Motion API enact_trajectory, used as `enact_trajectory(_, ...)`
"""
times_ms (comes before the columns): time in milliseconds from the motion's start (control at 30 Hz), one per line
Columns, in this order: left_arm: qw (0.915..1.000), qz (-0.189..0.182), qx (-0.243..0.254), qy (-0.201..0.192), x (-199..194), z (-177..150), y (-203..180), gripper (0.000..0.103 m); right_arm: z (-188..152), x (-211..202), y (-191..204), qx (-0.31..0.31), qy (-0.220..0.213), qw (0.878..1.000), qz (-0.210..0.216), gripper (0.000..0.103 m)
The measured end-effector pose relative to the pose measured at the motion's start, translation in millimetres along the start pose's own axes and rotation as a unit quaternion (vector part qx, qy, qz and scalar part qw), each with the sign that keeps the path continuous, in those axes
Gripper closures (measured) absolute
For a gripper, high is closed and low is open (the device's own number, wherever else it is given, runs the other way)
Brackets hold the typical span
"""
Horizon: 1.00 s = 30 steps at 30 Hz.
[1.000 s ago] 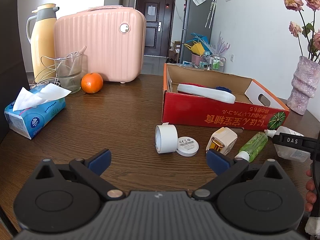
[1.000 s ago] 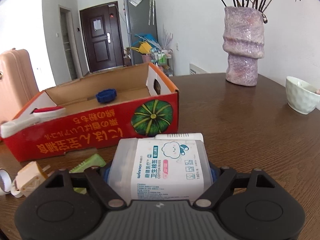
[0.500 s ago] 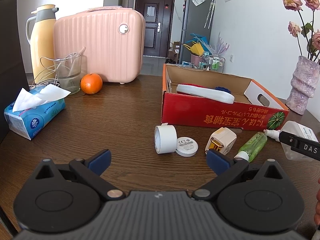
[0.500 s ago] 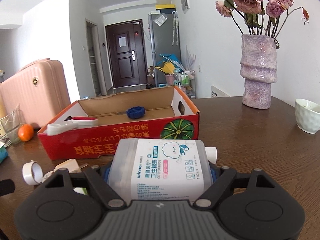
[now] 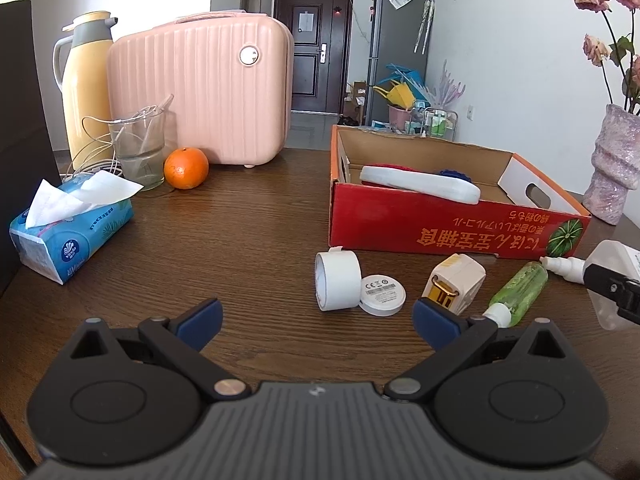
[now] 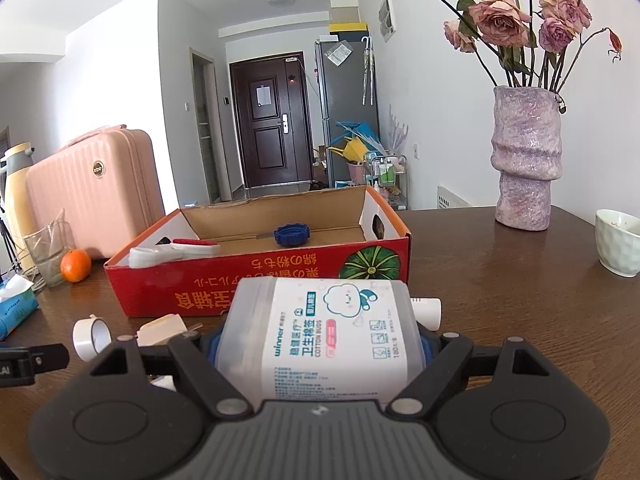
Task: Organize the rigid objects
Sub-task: 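Grasp the white tape roll with the left tool while the right tool holds the box, then carry the tape roll and cotton-pad box over the red box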
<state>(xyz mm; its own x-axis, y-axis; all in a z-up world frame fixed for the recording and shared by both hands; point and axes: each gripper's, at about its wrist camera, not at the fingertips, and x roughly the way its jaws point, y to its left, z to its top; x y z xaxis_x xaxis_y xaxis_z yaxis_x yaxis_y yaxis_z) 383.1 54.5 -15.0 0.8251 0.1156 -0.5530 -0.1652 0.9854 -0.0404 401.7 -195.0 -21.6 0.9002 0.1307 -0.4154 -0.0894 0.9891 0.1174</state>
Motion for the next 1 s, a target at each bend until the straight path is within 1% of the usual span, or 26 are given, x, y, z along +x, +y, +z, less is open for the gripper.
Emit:
enact_trajectory(267, 0.9998, 0.019, 0.005, -0.003, 22.0, 7.4, -7.9, 0.000, -1.8, 0.2, 3.0, -0.003, -0.004, 1.000, -0.001, 0.021)
enact_trajectory(333, 0.9997, 0.026, 0.005, -0.003, 28.8, 10.1, -10.5, 0.002, -2.2, 0.9, 3.2, -0.004, -0.003, 1.000, -0.002, 0.021)
enact_trajectory(400, 0.9996, 0.028, 0.003, 0.000, 35.6, 12.3, -12.4, 0.009, -2.1, 1.3, 3.3, -0.003, -0.002, 1.000, -0.002, 0.021)
enact_trajectory(433, 0.9996, 0.027, 0.001, 0.002, 39.2, 13.8, -12.3, 0.011, -2.3, 1.8, 3.5, -0.004, -0.001, 1.000, -0.003, 0.021)
enact_trajectory(500, 0.9997, 0.021, -0.003, 0.007, 44.6, 15.9, -12.3, 0.023, -2.9, 2.5, 3.1, -0.004, 0.000, 1.000, -0.003, 0.021)
enact_trajectory(533, 0.9998, 0.017, -0.003, 0.012, 47.4, 16.9, -12.3, 0.026, -3.1, 2.9, 3.1, -0.004, 0.001, 1.000, -0.003, 0.021)
enact_trajectory(567, 0.9998, 0.015, -0.004, 0.015, 49.9, 17.3, -12.8, 0.031, -3.0, 3.6, 3.2, -0.005, 0.002, 1.000, -0.003, 0.021)
enact_trajectory(600, 0.9997, 0.012, -0.004, 0.019, 52.2, 17.2, -13.3, 0.040, -2.8, 3.8, 3.2, -0.005, 0.002, 1.000, -0.003, 0.021)
enact_trajectory(633, 0.9997, 0.008, -0.004, 0.023, 54.4, 17.6, -13.5, 0.045, -2.7, 3.9, 3.0, -0.005, 0.002, 1.000, -0.003, 0.021)
enact_trajectory(667, 0.9996, 0.003, -0.004, 0.028, 56.6, 17.7, -13.4, 0.059, -2.6, 3.9, 2.8, -0.005, 0.002, 1.000, -0.003, 0.021)
enact_trajectory(700, 0.9994, -0.001, -0.004, 0.034, 58.7, 17.6, -12.9, 0.077, -2.7, 3.9, 3.0, -0.005, 0.002, 1.000, -0.003, 0.021)
enact_trajectory(767, 0.9991, -0.002, -0.006, 0.042, 61.0, 17.1, -11.7, 0.079, -2.6, 3.9, 2.9, -0.005, 0.002, 1.000, -0.002, 0.021)
enact_trajectory(1000, 0.9992, 0.001, -0.010, 0.037, 56.1, 17.6, -7.6, 0.079, -3.1, 3.8, 3.6, -0.007, -0.001, 1.000, 0.002, 0.021)
